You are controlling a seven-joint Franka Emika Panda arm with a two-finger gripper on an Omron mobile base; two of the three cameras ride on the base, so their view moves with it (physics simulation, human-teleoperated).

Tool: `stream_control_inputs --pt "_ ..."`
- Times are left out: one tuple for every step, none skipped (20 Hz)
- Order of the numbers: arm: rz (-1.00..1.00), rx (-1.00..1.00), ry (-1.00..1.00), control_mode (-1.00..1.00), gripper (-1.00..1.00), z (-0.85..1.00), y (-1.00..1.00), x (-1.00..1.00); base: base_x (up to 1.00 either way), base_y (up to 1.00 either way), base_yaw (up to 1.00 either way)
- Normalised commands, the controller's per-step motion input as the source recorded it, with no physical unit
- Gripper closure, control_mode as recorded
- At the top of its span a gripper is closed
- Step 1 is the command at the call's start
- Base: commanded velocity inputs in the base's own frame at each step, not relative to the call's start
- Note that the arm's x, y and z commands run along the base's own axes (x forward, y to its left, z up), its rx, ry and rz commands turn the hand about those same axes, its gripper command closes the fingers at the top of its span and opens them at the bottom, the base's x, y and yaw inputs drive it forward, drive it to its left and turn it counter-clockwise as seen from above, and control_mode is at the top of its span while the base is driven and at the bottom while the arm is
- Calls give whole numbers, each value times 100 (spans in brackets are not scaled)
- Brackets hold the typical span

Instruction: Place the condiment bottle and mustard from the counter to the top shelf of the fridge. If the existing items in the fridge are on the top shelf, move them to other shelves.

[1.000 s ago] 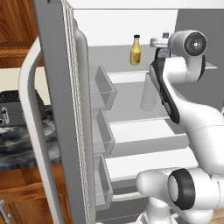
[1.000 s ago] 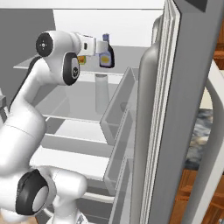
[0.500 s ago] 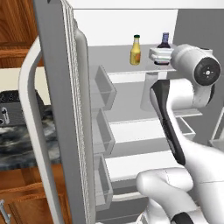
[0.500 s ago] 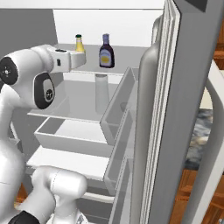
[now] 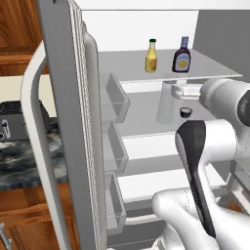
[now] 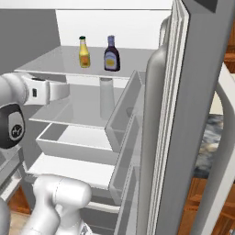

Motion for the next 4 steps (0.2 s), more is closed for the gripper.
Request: stream_control_inputs --pt "0 5 26 -100 -100 -78 0 -100 0 0 0" --pt "0 7 6 -100 -100 -58 7 -100 0 0 0" --pt "-34 7 -12 -100 -100 -6 -18 -100 0 0 0" --pt "10 -13 7 -100 -100 0 36 11 0 0 0"
